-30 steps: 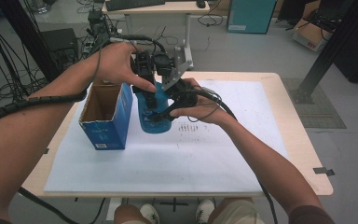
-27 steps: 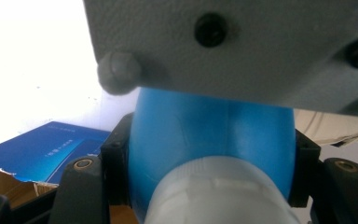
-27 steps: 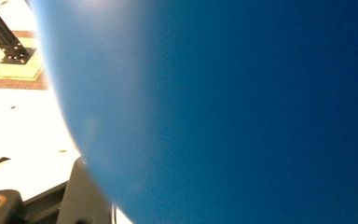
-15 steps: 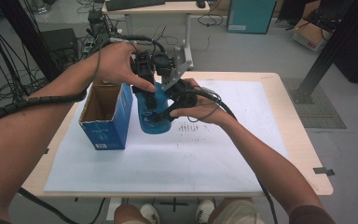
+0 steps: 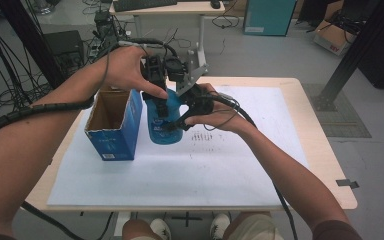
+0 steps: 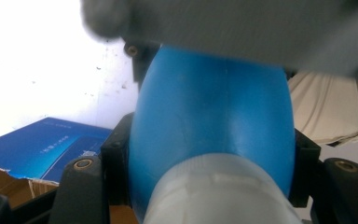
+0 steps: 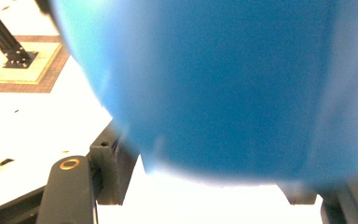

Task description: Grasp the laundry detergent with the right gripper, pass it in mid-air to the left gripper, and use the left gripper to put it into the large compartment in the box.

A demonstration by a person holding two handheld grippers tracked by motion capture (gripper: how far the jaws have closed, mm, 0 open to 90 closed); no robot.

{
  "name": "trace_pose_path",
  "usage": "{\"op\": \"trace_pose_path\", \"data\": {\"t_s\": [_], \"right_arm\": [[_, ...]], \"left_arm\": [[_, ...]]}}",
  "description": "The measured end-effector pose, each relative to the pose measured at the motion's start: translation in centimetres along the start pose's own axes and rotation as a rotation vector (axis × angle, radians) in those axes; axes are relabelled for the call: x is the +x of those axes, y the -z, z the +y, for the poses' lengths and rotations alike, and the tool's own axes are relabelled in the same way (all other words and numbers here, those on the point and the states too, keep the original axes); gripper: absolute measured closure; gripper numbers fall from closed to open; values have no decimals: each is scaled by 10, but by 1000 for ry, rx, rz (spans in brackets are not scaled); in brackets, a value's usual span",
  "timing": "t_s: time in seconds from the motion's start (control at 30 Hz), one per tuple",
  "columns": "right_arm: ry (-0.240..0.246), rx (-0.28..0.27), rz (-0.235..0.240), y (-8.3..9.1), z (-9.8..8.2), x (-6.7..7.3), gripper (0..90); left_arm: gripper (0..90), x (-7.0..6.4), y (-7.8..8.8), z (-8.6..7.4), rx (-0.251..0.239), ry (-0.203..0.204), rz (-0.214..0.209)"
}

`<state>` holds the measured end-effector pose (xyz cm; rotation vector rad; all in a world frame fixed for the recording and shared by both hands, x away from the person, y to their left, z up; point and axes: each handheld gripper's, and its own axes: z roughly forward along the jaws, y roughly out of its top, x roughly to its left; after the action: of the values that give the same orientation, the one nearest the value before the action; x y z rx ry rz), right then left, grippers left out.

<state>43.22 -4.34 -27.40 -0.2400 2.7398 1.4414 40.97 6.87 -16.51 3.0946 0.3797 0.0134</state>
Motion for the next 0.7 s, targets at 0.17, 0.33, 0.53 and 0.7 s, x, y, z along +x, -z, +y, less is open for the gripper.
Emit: {"op": "trace_pose_path", "data": {"t_s": [0.17,0.33,0.53,0.7], "right_arm": [[-46,47,-27,6,-3,3,197],[-62,81,-22,13,-7,3,170],[-128,148,-47,26,-14,5,57],[-210,195,-69,39,-17,9,56]], "left_arm": [[374,1,1,-1,-17,32,22],[374,3,6,-3,-8,65,23],[374,7,17,-6,-5,127,41],[374,13,28,-10,-6,201,25]]}}
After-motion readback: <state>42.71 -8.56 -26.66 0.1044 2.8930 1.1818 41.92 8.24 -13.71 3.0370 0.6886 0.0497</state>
